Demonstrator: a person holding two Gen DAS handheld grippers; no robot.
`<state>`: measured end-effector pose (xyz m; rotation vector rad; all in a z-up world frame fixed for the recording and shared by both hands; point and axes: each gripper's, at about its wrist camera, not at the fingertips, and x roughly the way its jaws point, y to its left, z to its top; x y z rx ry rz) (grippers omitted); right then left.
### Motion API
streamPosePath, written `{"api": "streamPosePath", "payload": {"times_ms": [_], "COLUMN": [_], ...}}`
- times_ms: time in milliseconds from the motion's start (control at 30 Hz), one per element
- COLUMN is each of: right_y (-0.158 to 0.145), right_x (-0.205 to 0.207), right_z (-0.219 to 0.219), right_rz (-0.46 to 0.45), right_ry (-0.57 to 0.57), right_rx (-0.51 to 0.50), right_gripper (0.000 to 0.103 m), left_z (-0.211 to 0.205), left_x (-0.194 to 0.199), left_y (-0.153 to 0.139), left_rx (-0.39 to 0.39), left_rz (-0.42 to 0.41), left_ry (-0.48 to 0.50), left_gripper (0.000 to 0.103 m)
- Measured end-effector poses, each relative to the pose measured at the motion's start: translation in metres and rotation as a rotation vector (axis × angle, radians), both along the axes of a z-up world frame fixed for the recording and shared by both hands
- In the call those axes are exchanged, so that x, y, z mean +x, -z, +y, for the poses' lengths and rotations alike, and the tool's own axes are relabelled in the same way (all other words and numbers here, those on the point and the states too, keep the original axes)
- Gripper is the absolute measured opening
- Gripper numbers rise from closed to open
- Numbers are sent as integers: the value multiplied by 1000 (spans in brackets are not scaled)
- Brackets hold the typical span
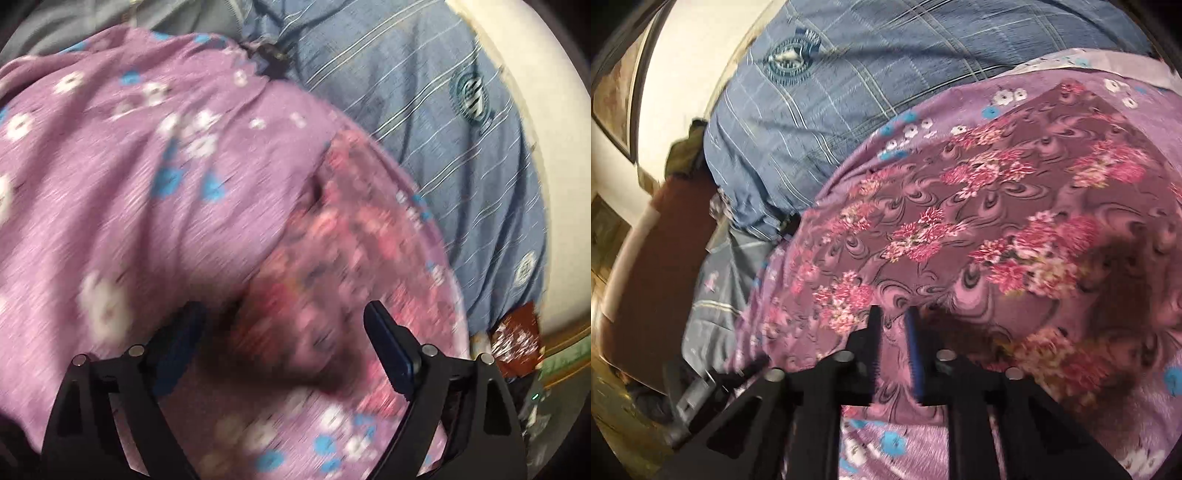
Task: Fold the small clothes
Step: 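Press and smooth the folded shirt flat with both grippers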
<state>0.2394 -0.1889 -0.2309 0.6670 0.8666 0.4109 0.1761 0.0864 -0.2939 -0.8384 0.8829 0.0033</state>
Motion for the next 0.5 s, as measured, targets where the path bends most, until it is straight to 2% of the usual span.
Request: {"api": "streamPosePath", "payload": {"times_ms": [67, 133, 167, 200, 267, 333, 367, 433, 467, 500], "right_y": [7, 20, 28, 33, 30, 20, 13, 7, 9, 12], "right_x": [9, 17, 20, 21, 20, 13, 11, 9, 10, 13], "right_z": [4, 9, 9, 9, 4, -2, -4, -4, -3, 0], "right_rz": [23, 75, 104, 120, 114, 47, 12, -17, -8, 16], "right_ry": [-12, -22, -24, -28, -27, -7, 5, 40, 53, 54], "right_rx": [10, -10, -18, -7, 16, 17, 0, -56, -102, -135], "right_gripper": [10, 6, 0, 0, 4, 4, 8, 8, 8, 5], "left_z": [0, -5, -11, -14, -17, -18, -18, -20, -20, -21], "left_x": [10, 19, 23, 24, 22, 19, 17, 12, 11, 12], "left_y": [1, 0, -1, -1, -3, -6, -10, -17, -20, -22], "left_rx": [-20, -53, -34, -19, 6, 62, 106, 226, 290, 372], "left_rz": [-16, -54, -47, -42, -61, -68, -71, -76, -70, -50], "left_ry": [0, 21, 42, 52, 74, 86, 88, 74, 56, 34], "left_gripper": [88, 79, 71, 64, 60, 60, 60, 71, 83, 84]}}
